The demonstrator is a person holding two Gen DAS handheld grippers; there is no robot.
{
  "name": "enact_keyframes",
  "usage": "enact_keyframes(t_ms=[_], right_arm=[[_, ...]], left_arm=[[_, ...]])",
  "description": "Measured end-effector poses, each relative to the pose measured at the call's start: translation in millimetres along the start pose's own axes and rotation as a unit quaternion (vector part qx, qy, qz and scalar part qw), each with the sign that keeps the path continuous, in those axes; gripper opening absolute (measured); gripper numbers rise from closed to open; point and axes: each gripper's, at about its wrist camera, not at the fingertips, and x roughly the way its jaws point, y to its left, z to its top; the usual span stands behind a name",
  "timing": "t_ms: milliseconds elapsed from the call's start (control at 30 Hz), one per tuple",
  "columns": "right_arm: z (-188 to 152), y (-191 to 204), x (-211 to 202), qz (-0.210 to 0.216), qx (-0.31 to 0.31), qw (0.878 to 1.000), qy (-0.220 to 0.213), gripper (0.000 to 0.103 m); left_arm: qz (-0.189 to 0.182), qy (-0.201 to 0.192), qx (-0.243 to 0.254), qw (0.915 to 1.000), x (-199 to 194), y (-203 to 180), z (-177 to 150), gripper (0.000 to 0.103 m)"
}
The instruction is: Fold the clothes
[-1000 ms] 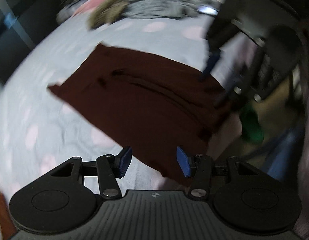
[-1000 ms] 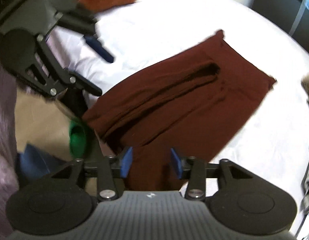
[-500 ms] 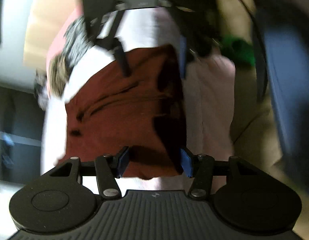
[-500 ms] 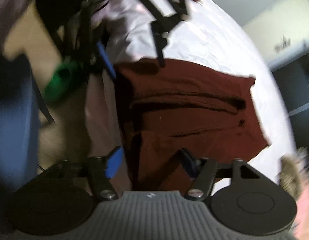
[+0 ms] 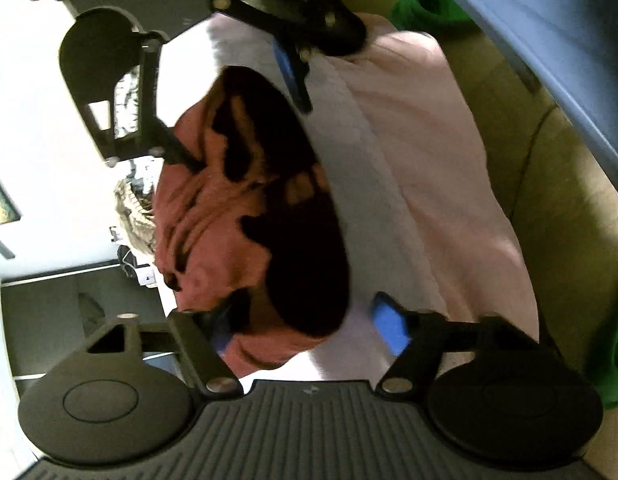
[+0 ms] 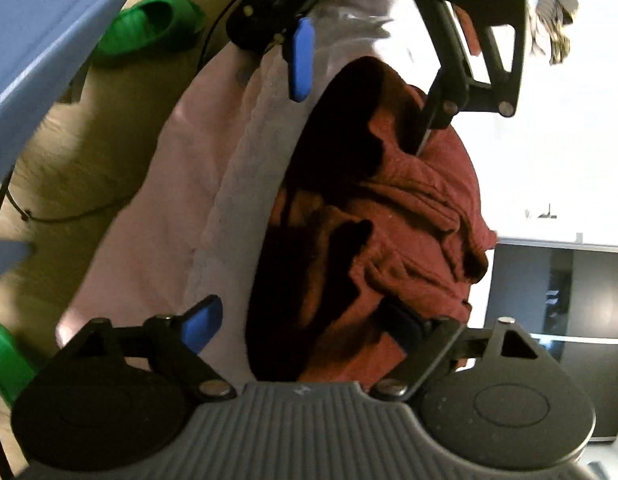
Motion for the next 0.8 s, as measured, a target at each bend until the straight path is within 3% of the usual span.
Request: enact_keyframes(t_ms=[100,200,333,400,533,667,800], right_arm=[[-1,-7,-6,-0.010,0.000,1.000,-0.005,0.065],[-2,-18,-14,0.000,0.015,1.000,-0.008,0.057],[-7,-40,-26,0.025,0.068,0.997,-0.015,0.042],[-11,-55,-37,0.046,0.115,0.992,-0.019,0.029],[-23,-86,-49,0.056,0.185,0.981,-0.029,0.023],[-39,-124,-61,0.073,0.262,0.961,-0.043,0.022],[-52,-155,-71,0.082,0.283,0.954,-0.055,0.021]], left_arm=[[-0.008,-0.005,-0.040,0.9992,-5,16,-1,0.035],[-0.032,-0.010,-0.085,0.9958,-13,32,-1,0.026],[-0.063,-0.014,-0.143,0.9876,-21,56,-7,0.021],[-0.075,-0.016,-0.178,0.9810,-27,71,-11,0.019],[-0.092,-0.020,-0.225,0.9698,-37,101,-23,0.018],[-0.114,-0.028,-0.259,0.9588,-42,128,-35,0.018],[-0.136,-0.038,-0.280,0.9495,-44,155,-47,0.018]])
